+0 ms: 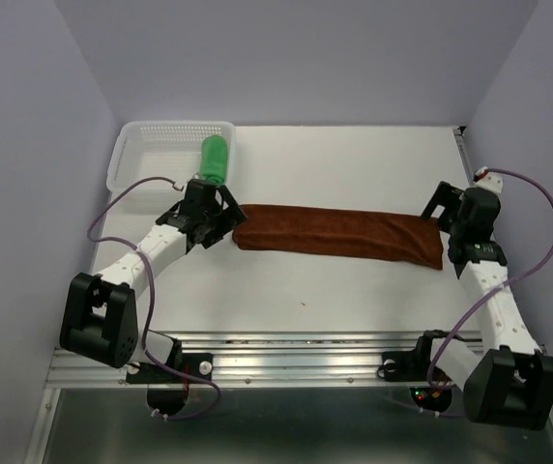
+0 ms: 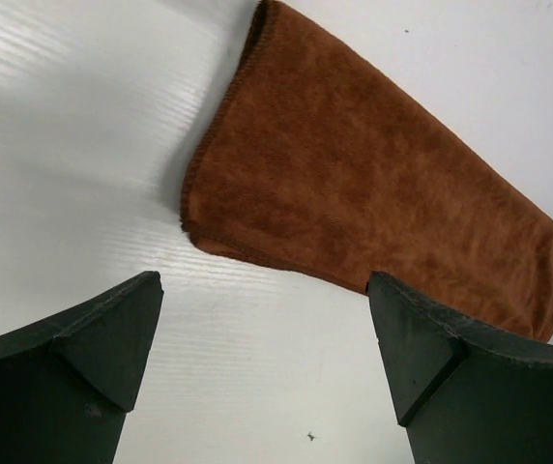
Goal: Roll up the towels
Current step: Fold the towel
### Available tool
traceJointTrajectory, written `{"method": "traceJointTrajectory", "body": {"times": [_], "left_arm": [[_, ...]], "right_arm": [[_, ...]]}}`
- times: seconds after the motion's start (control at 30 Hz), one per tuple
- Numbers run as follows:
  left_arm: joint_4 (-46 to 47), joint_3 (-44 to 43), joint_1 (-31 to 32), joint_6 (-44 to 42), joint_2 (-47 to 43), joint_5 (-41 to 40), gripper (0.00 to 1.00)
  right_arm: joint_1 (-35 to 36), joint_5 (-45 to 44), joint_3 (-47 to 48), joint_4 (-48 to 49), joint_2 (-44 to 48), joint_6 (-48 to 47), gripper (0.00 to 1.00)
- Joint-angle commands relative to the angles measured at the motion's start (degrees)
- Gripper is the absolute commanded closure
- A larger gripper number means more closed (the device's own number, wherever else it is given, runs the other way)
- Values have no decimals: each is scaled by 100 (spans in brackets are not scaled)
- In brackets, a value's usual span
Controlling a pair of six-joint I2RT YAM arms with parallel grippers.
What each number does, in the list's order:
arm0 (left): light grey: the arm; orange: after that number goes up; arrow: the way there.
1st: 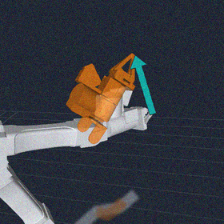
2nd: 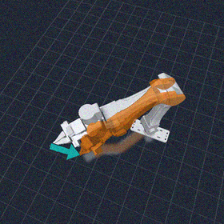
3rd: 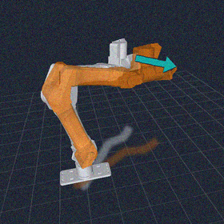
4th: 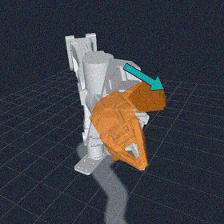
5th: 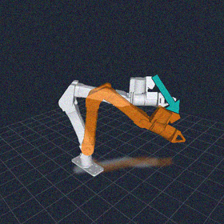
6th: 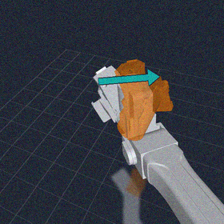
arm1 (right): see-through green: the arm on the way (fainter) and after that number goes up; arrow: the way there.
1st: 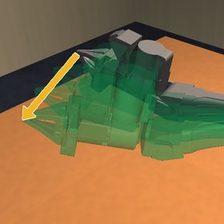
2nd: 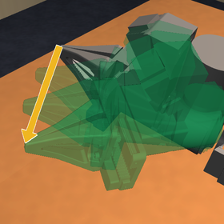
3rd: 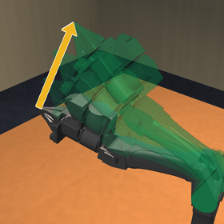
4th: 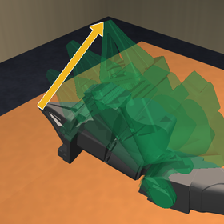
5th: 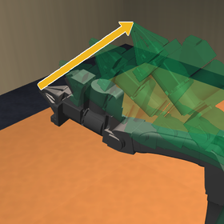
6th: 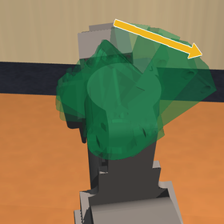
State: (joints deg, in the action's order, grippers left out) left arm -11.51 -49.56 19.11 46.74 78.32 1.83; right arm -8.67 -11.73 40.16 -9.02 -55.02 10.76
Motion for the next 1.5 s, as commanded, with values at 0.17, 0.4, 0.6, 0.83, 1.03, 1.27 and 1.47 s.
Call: {"method": "traceJointTrajectory", "body": {"times": [0.17,0.4,0.6,0.83,1.03,1.27,1.47], "left_arm": [[272,-1064,637,-446,797,178,1],[474,-1188,717,-534,1693,310,1],[465,-986,655,-517,2002,213,1],[509,-485,462,-552,1994,221,1],[729,-352,470,-754,1546,739,1],[413,-598,462,-772,764,478,1],[-255,-652,172,-667,825,-428,1]], "right_arm": [[-39,1418,747,-777,-1660,1296,0],[-91,1208,905,-716,-2801,1165,0],[-609,1119,1213,-707,-3752,1077,0],[-1076,1663,1529,-329,-4078,454,0],[-1076,2009,1039,154,-2912,232,0],[-1128,952,765,-232,-2723,576,0],[-1128,637,923,-566,-3391,462,4]]}}
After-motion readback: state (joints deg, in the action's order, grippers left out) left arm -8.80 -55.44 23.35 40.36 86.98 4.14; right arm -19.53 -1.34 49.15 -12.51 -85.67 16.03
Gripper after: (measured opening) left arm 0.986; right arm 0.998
